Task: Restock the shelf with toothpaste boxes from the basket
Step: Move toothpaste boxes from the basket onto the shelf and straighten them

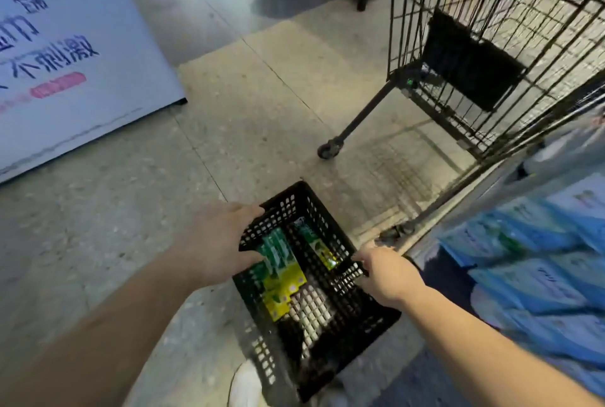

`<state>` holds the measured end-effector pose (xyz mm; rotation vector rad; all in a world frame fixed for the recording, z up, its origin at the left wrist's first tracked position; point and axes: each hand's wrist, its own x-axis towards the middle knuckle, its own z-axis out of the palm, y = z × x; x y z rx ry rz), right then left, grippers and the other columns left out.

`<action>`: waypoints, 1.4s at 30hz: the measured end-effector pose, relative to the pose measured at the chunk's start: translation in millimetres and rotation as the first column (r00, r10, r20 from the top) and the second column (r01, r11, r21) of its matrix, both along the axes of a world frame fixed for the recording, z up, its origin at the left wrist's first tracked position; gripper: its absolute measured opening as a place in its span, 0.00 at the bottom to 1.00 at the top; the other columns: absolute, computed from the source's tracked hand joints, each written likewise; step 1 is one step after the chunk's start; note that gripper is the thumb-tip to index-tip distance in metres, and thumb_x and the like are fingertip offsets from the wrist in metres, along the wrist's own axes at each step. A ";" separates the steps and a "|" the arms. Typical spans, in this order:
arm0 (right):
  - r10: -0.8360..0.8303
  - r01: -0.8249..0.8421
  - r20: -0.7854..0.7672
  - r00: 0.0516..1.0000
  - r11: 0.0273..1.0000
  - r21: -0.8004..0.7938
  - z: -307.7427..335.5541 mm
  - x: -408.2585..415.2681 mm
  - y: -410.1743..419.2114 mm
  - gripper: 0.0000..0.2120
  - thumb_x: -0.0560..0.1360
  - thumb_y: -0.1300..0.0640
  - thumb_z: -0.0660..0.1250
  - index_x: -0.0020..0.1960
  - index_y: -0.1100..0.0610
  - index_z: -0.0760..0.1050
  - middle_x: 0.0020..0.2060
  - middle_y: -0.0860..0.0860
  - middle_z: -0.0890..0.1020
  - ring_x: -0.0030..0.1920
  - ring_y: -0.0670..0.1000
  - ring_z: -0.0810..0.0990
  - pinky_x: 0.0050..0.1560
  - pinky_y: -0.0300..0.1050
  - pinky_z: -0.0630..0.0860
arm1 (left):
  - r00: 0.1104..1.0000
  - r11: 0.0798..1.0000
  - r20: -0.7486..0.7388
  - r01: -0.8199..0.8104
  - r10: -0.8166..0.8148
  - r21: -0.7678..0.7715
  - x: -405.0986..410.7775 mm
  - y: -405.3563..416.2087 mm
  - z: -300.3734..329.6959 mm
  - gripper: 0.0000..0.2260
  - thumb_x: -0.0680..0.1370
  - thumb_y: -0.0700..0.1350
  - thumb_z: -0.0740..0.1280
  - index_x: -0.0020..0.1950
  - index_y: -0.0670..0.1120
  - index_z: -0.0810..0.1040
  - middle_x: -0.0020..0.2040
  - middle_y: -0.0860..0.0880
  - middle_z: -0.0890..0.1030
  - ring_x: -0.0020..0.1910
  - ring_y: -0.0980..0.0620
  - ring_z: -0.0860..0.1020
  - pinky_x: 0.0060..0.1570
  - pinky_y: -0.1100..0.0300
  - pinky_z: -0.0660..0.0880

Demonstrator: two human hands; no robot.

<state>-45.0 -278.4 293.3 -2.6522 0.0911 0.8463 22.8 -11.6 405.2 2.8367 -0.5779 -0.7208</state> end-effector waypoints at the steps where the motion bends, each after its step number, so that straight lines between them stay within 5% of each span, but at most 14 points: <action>1: 0.002 -0.002 -0.016 1.000 1.000 -0.004 -18.1 5.8 4.6 0.21 0.72 0.50 0.67 0.64 0.48 0.72 0.57 0.53 0.78 0.57 0.57 0.77 0.54 0.49 0.76 | 1.000 1.000 -0.001 0.013 -0.013 0.012 9.2 2.5 -18.1 0.33 0.73 0.60 0.67 0.74 0.55 0.59 0.73 0.53 0.65 0.70 0.50 0.63 0.69 0.54 0.62; 8: -0.044 0.044 0.001 0.999 0.999 -0.020 -167.2 43.7 34.4 0.16 0.72 0.52 0.63 0.59 0.51 0.72 0.55 0.54 0.77 0.59 0.58 0.76 0.54 0.52 0.76 | 0.994 0.995 0.039 0.097 -0.099 0.037 57.4 16.5 -158.2 0.32 0.73 0.62 0.66 0.74 0.57 0.58 0.73 0.56 0.64 0.70 0.53 0.64 0.69 0.55 0.64; 15: -0.179 0.176 -0.041 0.983 0.982 -0.065 -331.2 64.9 57.2 0.20 0.75 0.55 0.62 0.67 0.54 0.66 0.60 0.56 0.74 0.60 0.59 0.75 0.57 0.52 0.75 | 0.981 0.981 0.026 0.193 -0.192 -0.013 83.5 17.9 -316.1 0.32 0.75 0.59 0.66 0.75 0.55 0.58 0.74 0.55 0.62 0.73 0.54 0.58 0.71 0.60 0.56; 20: -0.255 0.247 -0.060 0.965 0.962 -0.114 -417.0 80.0 69.5 0.31 0.75 0.61 0.60 0.75 0.49 0.54 0.67 0.60 0.68 0.65 0.62 0.71 0.63 0.52 0.71 | 0.974 0.973 0.038 0.225 -0.223 -0.043 98.0 11.6 -383.5 0.31 0.74 0.58 0.67 0.74 0.54 0.59 0.73 0.54 0.63 0.73 0.53 0.59 0.71 0.58 0.57; 30: -0.343 0.303 -0.066 0.937 0.892 -0.336 -469.3 91.9 70.8 0.29 0.78 0.61 0.57 0.76 0.56 0.51 0.70 0.59 0.66 0.67 0.59 0.68 0.64 0.51 0.69 | 0.960 0.955 0.106 0.271 -0.259 -0.121 108.8 -7.8 -422.1 0.31 0.75 0.57 0.66 0.75 0.54 0.58 0.73 0.54 0.63 0.73 0.54 0.58 0.71 0.60 0.55; 35: -0.412 0.396 0.000 0.911 0.876 -0.276 -474.0 90.5 72.5 0.23 0.76 0.62 0.59 0.70 0.55 0.62 0.66 0.57 0.68 0.66 0.59 0.68 0.58 0.51 0.71 | 0.954 0.952 0.114 0.289 -0.278 -0.099 113.4 -9.7 -428.9 0.32 0.74 0.58 0.67 0.74 0.54 0.59 0.73 0.53 0.63 0.73 0.53 0.58 0.71 0.59 0.55; 38: -0.459 0.442 -0.031 0.888 0.871 -0.213 -477.0 84.8 74.5 0.25 0.78 0.59 0.62 0.71 0.54 0.56 0.68 0.58 0.64 0.67 0.59 0.65 0.57 0.53 0.74 | 0.952 0.952 0.111 0.294 -0.285 -0.082 112.7 -8.3 -433.6 0.32 0.74 0.59 0.67 0.74 0.54 0.59 0.73 0.53 0.64 0.73 0.52 0.59 0.71 0.57 0.57; 42: -0.500 0.459 -0.195 0.844 0.861 -0.220 -483.3 70.1 79.9 0.37 0.79 0.51 0.61 0.77 0.56 0.40 0.76 0.62 0.47 0.76 0.63 0.49 0.71 0.56 0.60 | 0.952 0.954 0.100 0.296 -0.290 -0.053 109.7 -6.8 -441.0 0.31 0.74 0.59 0.66 0.74 0.55 0.59 0.73 0.54 0.63 0.73 0.52 0.59 0.72 0.55 0.58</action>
